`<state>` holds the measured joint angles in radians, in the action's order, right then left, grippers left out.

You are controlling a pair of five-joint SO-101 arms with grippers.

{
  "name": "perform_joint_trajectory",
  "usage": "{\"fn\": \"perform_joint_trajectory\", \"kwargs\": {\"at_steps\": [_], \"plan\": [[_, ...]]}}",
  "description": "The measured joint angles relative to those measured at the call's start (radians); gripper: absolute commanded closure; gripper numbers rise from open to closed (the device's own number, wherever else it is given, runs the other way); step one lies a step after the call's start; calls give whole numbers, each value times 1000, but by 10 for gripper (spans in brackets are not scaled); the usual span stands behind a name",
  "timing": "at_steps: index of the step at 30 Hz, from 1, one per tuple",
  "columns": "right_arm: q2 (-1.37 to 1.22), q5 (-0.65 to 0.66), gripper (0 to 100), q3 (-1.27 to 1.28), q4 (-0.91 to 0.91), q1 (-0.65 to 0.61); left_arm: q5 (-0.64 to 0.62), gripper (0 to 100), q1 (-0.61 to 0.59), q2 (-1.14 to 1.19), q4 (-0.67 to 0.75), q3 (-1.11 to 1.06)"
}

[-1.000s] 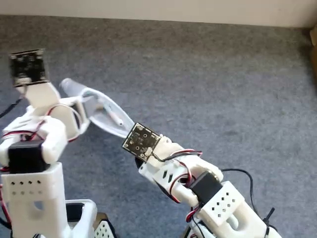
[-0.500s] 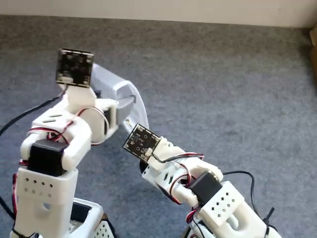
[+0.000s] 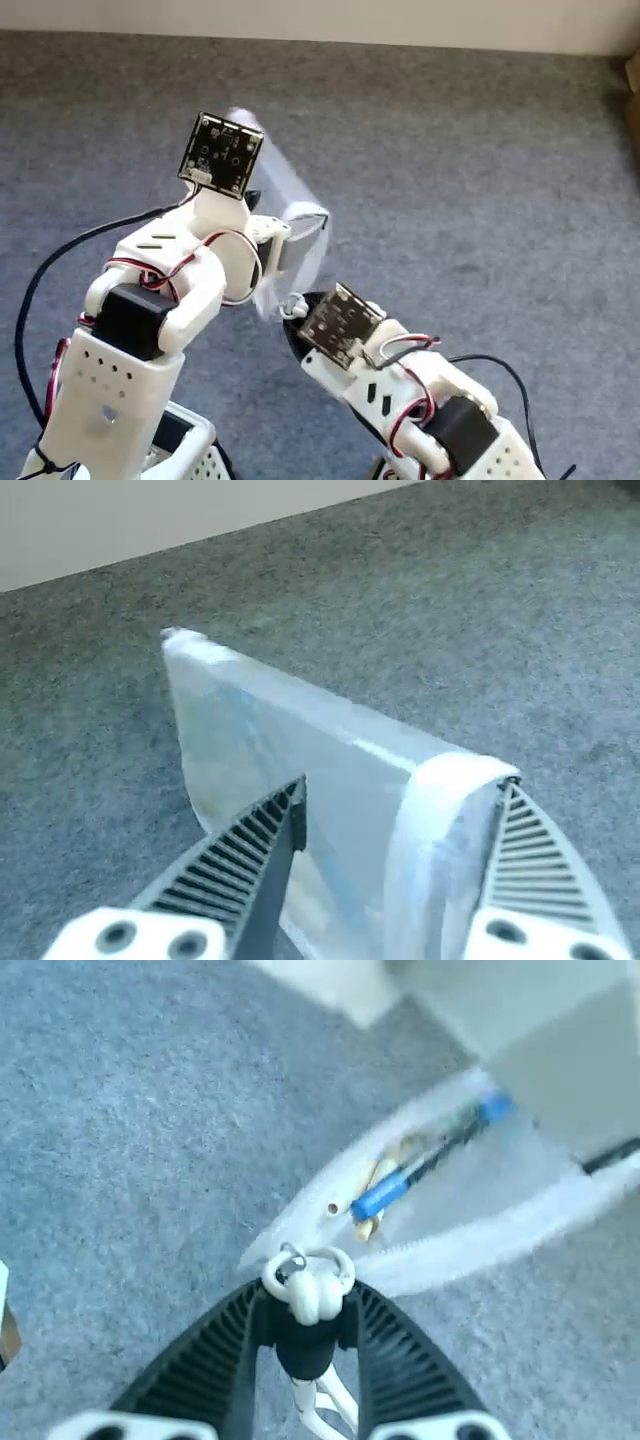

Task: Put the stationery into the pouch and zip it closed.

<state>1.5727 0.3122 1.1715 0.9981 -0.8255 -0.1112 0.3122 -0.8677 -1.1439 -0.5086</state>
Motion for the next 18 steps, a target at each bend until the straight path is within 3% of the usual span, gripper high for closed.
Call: {"fn": "perform_joint_trajectory", "kwargs": {"at_steps": [12, 18], "plan": [[21, -5, 992, 12, 2, 3, 0, 719, 9, 0, -26, 25], [21, -28, 992, 12, 2, 124, 86, 720, 9, -2, -152, 104]]}}
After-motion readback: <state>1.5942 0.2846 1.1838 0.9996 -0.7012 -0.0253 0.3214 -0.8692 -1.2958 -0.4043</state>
